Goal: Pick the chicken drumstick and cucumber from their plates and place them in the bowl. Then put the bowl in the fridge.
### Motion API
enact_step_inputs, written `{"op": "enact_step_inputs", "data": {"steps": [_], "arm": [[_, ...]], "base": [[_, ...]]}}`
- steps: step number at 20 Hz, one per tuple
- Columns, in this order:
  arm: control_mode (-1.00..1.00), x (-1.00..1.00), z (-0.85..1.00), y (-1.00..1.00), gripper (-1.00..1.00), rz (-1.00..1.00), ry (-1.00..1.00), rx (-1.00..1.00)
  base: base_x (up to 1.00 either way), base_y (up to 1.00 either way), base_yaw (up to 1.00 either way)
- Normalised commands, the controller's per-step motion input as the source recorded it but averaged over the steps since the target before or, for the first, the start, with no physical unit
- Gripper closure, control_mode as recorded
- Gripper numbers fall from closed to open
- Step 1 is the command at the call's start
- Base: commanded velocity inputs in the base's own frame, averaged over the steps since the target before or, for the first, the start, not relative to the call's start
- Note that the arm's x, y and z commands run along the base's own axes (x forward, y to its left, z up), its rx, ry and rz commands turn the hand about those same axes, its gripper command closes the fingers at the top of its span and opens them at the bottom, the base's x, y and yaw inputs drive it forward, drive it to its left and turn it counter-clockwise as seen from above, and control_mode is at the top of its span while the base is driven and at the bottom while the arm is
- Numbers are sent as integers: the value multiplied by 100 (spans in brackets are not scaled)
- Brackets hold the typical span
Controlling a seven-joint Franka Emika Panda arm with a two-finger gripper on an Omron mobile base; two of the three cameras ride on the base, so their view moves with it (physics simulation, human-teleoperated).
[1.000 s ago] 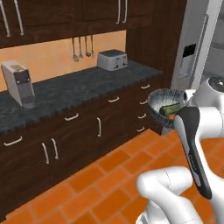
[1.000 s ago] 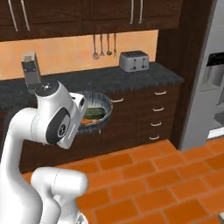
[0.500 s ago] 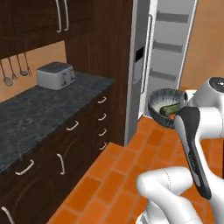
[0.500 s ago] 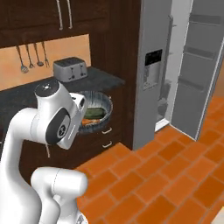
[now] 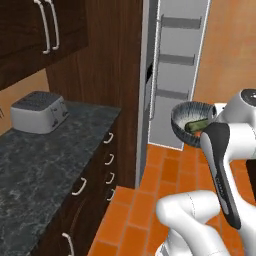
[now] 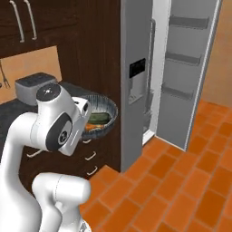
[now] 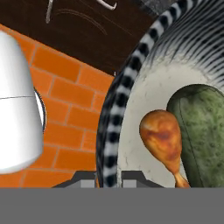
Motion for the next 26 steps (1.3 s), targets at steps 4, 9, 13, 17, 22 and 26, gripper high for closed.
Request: {"op": "enact_step_inputs", "data": {"steps": [4, 9, 13, 17, 22, 26], "arm": [[100, 0, 0, 0, 100, 0, 0, 0], [100, 0, 0, 0, 100, 0, 0, 0], [100, 0, 0, 0, 100, 0, 0, 0], [100, 0, 0, 0, 100, 0, 0, 0], [100, 0, 0, 0, 100, 0, 0, 0], [100, 0, 0, 0, 100, 0, 0, 0]], "base": [[100, -75, 0], [100, -92, 14], [100, -100, 37], [98, -100, 46], [68, -100, 47], [21, -100, 41]]}}
